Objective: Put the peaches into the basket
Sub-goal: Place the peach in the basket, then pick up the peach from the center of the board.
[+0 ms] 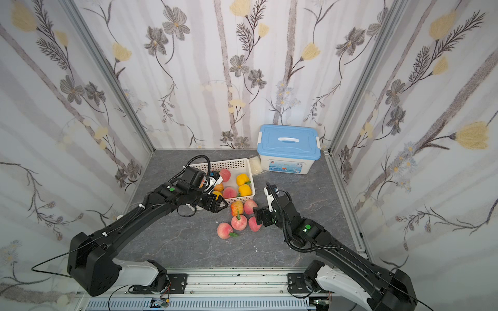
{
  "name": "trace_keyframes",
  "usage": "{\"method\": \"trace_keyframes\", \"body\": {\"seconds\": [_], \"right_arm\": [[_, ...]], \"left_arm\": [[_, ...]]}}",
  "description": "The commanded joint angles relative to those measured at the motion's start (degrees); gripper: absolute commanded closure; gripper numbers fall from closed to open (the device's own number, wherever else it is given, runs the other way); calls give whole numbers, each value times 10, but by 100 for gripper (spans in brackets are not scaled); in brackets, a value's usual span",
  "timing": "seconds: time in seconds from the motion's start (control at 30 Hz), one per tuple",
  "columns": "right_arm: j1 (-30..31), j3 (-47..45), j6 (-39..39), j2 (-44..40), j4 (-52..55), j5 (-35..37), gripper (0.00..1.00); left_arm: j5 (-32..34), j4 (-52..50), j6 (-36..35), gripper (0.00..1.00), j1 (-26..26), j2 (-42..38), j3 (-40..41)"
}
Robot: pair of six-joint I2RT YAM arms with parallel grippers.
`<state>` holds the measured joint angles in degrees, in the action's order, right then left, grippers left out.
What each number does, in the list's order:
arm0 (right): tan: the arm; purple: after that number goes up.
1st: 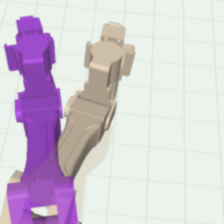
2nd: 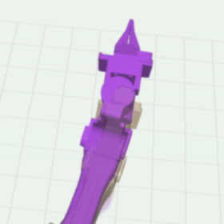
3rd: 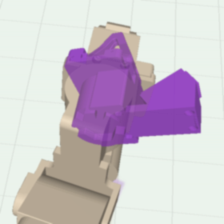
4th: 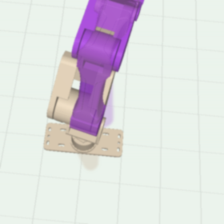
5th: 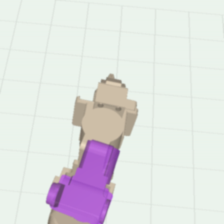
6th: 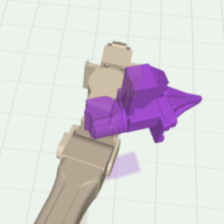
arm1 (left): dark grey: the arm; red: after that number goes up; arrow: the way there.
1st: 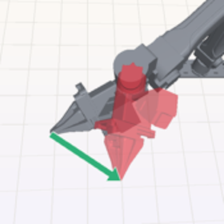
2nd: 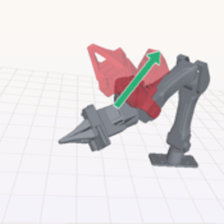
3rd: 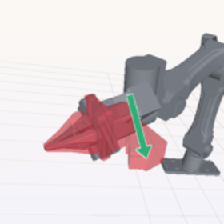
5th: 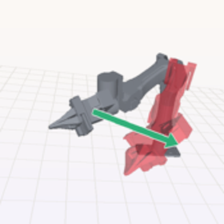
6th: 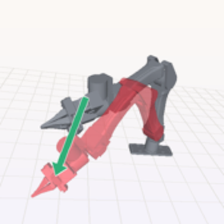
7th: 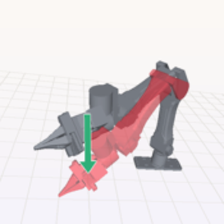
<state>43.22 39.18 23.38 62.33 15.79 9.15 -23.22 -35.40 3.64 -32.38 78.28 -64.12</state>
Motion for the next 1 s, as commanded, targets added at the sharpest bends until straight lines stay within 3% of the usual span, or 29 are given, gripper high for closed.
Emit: {"method": "trace_keyframes", "body": {"seconds": [0.0,0.37,0.73,0.97], "right_arm": [[-14,14,46,13,48,-11,7],[-24,59,77,116,128,-124,11],[29,115,85,252,108,-127,18],[27,132,86,284,121,-96,21]], "left_arm": [[-16,-6,-4,14,-3,7,-6],[-12,-12,1,14,-6,6,-9],[6,-15,-1,14,-6,1,-9],[8,-15,0,14,-6,0,-8]]}}
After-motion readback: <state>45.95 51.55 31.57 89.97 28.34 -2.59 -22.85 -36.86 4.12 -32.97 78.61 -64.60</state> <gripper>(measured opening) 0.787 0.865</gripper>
